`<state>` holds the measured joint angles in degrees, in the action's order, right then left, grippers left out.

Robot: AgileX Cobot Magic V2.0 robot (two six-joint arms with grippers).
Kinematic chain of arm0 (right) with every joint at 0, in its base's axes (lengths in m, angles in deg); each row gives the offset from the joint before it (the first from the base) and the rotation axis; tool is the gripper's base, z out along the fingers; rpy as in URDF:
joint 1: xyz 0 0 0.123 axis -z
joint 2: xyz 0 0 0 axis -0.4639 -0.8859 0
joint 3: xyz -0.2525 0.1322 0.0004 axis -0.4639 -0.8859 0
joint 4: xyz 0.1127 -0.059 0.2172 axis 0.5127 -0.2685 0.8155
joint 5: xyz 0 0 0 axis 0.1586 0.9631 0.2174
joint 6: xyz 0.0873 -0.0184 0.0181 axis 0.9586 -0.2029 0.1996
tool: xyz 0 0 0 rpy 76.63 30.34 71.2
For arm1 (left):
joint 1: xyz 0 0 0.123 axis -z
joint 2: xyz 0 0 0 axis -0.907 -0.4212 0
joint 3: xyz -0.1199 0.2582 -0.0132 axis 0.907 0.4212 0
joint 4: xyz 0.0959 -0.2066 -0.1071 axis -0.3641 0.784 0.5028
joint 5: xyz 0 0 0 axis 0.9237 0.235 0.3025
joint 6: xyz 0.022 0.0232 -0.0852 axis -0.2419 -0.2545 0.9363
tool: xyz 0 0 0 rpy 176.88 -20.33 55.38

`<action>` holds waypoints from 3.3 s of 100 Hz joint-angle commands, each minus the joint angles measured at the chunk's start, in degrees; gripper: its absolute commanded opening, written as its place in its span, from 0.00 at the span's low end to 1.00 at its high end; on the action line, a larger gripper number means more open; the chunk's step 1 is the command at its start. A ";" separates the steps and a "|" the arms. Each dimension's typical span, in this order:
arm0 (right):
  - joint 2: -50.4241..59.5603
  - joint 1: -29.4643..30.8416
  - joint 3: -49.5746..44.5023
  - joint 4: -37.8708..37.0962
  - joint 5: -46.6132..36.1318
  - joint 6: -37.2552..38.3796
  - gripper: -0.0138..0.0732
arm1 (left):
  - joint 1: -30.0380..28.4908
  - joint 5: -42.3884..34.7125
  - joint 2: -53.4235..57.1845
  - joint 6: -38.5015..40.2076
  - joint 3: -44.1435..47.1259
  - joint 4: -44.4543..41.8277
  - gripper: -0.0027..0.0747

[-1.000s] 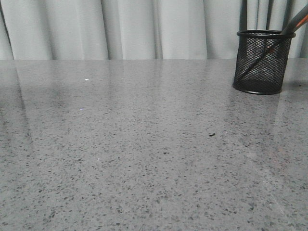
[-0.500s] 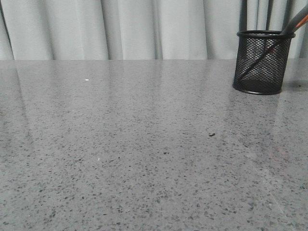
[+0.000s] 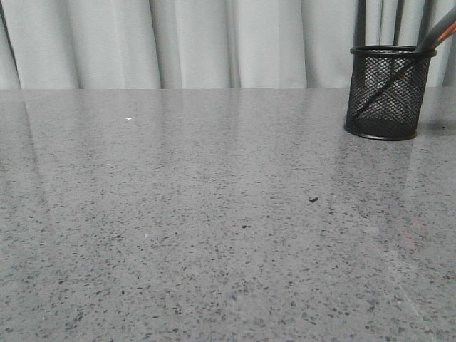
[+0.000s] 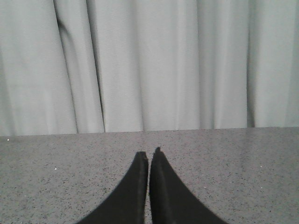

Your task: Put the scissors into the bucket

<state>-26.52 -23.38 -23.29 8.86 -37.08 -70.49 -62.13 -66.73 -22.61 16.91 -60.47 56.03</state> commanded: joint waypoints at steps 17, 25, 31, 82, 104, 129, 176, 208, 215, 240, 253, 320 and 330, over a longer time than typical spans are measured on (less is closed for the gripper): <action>-0.26 0.48 1.43 -0.10 -2.37 -0.79 0.08 | -0.07 -3.31 -0.43 0.66 -1.48 1.10 0.01; -0.26 0.48 1.43 -0.10 -2.37 -0.79 0.08 | -0.07 -3.31 -0.43 0.66 -1.48 1.10 0.01; -0.26 0.48 1.43 -0.10 -2.37 -0.79 0.08 | -0.07 -3.31 -0.43 0.66 -1.48 1.10 0.01; -0.26 0.48 1.43 -0.10 -2.37 -0.79 0.08 | -0.07 -3.31 -0.43 0.81 -1.26 -1.57 0.01; -0.26 0.48 1.43 -0.10 -2.37 -0.79 0.08 | -0.28 -3.31 4.03 29.34 4.87 -31.41 0.01; -0.26 0.48 1.43 -0.10 -2.37 -0.79 0.08 | -0.28 -3.31 12.18 29.62 14.31 -33.75 0.01; -0.20 0.48 1.43 -0.10 -2.37 -0.79 0.08 | -0.28 -0.99 13.87 29.62 15.75 -34.66 0.01; -0.20 0.48 1.43 -0.10 -2.37 -0.79 0.08 | -0.28 -0.99 13.87 29.62 15.75 -34.66 0.01; -0.20 0.48 1.43 -0.10 -2.37 -0.79 0.08 | -0.28 -0.99 13.87 29.62 15.75 -34.66 0.01; -0.20 0.48 1.43 -0.10 -2.37 -0.79 0.08 | -0.28 -0.99 13.87 29.62 15.75 -34.66 0.01; -0.20 0.48 1.30 -0.10 -2.37 -0.79 0.08 | -0.28 -0.99 13.87 29.62 15.75 -34.66 0.01; 20.03 0.48 -20.71 -33.06 -3.19 23.25 0.08 | -0.28 -0.99 13.87 29.62 15.75 -34.66 0.01; 20.44 0.48 -20.82 -33.32 -2.13 23.25 0.08 | -0.28 -0.99 13.87 29.62 15.75 -34.66 0.01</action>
<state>-7.24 -23.30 -42.55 -23.42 -36.00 -47.55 -62.23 -63.51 -10.24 46.00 -45.67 21.32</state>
